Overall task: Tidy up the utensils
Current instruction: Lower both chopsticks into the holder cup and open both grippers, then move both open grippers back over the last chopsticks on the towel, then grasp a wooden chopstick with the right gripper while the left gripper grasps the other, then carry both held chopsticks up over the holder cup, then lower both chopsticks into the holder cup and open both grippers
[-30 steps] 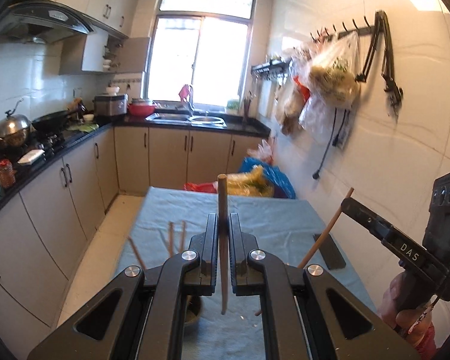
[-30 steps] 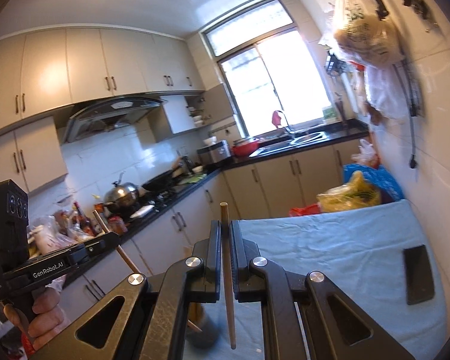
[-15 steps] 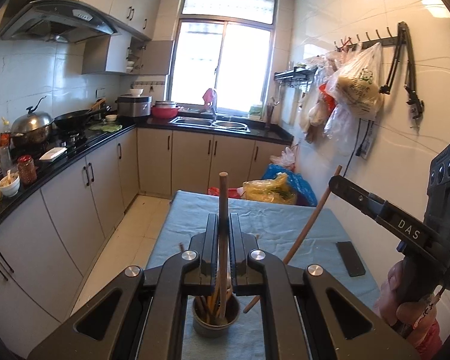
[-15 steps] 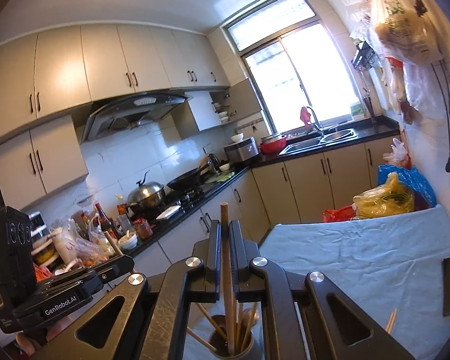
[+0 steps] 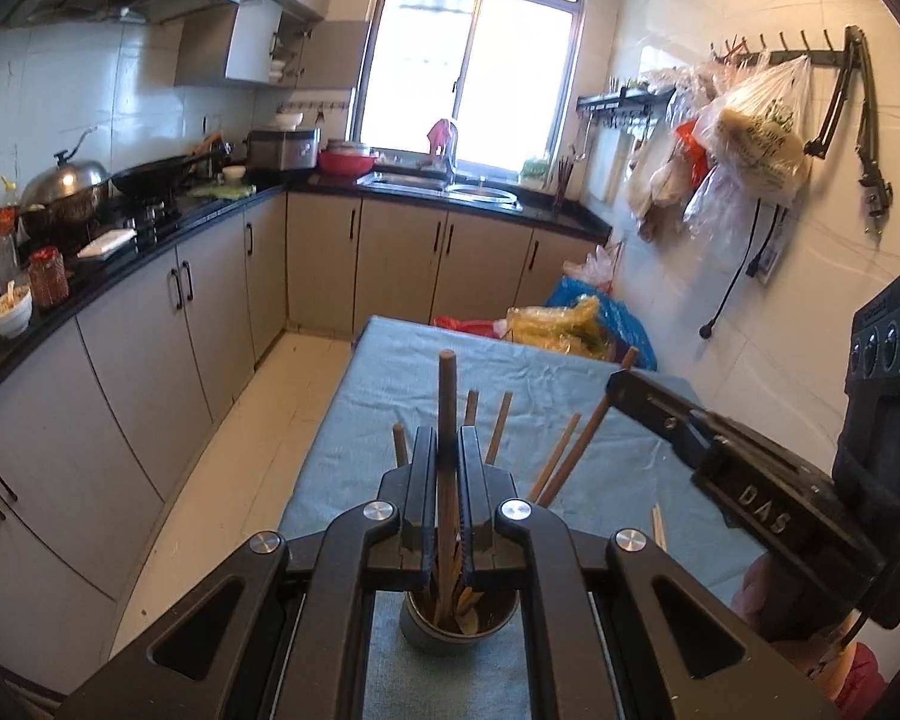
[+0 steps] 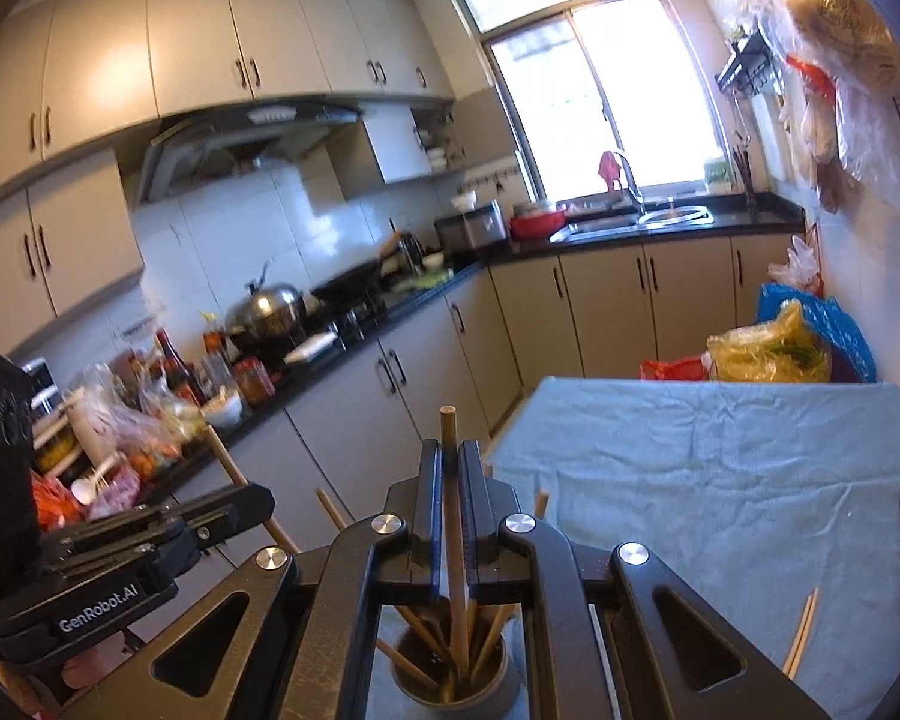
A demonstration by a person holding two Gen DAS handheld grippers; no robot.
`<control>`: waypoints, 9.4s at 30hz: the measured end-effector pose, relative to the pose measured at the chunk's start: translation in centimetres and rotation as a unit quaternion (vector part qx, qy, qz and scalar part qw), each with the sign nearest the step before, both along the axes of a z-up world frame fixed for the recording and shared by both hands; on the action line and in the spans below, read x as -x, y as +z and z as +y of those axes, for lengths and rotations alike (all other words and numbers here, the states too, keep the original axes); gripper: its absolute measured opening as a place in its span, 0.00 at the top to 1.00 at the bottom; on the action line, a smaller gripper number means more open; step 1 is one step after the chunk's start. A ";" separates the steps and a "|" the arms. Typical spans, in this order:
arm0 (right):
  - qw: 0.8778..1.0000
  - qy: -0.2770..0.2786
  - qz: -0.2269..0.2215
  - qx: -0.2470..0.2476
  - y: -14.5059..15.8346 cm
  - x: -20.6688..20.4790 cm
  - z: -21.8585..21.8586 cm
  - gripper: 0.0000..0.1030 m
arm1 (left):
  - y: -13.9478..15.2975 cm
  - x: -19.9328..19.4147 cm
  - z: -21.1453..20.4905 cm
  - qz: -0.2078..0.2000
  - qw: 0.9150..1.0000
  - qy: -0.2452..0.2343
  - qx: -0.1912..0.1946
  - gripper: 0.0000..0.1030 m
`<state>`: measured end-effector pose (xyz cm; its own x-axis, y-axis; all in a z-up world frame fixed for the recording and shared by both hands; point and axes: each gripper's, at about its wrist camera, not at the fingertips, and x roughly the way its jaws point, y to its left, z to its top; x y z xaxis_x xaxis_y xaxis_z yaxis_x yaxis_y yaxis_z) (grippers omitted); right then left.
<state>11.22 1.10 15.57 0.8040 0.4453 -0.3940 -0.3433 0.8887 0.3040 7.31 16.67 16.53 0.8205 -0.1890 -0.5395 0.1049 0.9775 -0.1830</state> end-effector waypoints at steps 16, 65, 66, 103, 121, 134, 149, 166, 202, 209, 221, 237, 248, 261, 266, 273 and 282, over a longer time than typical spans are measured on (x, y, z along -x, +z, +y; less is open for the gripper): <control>0.998 -0.001 0.059 0.015 -4.3 -2.8 0.3 0.94 | -3.6 -2.4 -0.8 0.039 0.999 0.007 -0.019 0.94; 0.985 -0.116 0.118 -0.048 -10.0 7.1 -14.3 0.83 | -8.8 3.3 -12.4 0.017 0.993 -0.035 -0.108 0.66; 0.984 -0.119 0.120 -0.050 -10.1 7.2 -14.5 0.83 | -9.0 3.3 -12.8 0.019 0.993 -0.039 -0.110 0.66; 0.963 -0.184 0.172 -0.098 -14.4 7.3 -21.7 0.82 | -14.4 1.1 -18.5 0.084 0.981 -0.095 -0.149 0.65; 0.939 -0.191 0.276 -0.066 -18.1 -0.7 -23.7 0.83 | -16.1 0.1 -17.7 0.106 0.979 -0.102 -0.141 0.62; 0.914 -0.214 0.332 0.088 -20.6 -5.7 -21.4 0.83 | -16.6 -0.7 -17.0 0.118 0.979 -0.105 -0.132 0.62; 0.932 -0.231 0.280 0.009 -17.4 0.8 -26.9 0.94 | -17.0 -7.4 -25.8 0.205 0.954 -0.191 -0.105 0.61; 0.951 -0.218 0.212 -0.056 -14.1 6.4 -28.6 0.93 | -22.9 -14.8 -35.2 0.289 0.928 -0.176 -0.156 0.90; 0.980 -0.182 0.083 -0.010 -7.5 9.6 -21.5 0.93 | -6.9 -0.5 -21.6 0.032 0.979 -0.196 -0.037 0.95; 0.987 -0.147 0.059 -0.001 -5.0 8.9 -18.6 0.93 | -3.7 0.7 -17.5 0.011 0.985 -0.171 -0.016 0.95; 0.996 -0.075 -0.039 -0.007 3.2 7.4 -11.3 0.93 | 4.6 2.7 -8.5 -0.083 0.992 -0.096 -0.010 0.95; 0.998 -0.014 -0.063 -0.004 4.0 2.9 -1.0 0.93 | 2.6 -0.5 -2.4 -0.096 0.995 0.001 -0.022 0.95; 0.998 -0.016 -0.052 0.027 0.8 0.9 0.6 0.93 | -0.2 -3.2 -1.8 -0.083 0.996 0.028 -0.011 0.95; 0.999 -0.003 -0.007 0.044 -3.9 -0.6 1.4 0.93 | -2.5 -1.5 -1.1 -0.099 0.994 0.036 -0.017 0.95; 0.999 0.003 0.010 0.049 -5.1 -0.8 1.7 0.93 | -2.4 -1.2 -1.4 -0.102 0.994 0.036 -0.024 0.94; 0.999 0.006 0.015 0.045 -4.6 -0.3 1.3 0.93 | -2.0 -1.1 -1.0 -0.099 0.994 0.041 -0.019 0.94; 0.999 0.009 0.005 0.032 -3.6 1.2 0.4 0.92 | -1.2 0.0 -1.4 -0.105 0.993 0.043 -0.029 0.94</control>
<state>10.06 1.51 11.99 0.7918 0.4342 -0.4295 -0.3576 0.8997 0.2502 7.33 15.22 15.30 0.9281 -0.0866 -0.3620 0.0497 0.9927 -0.1099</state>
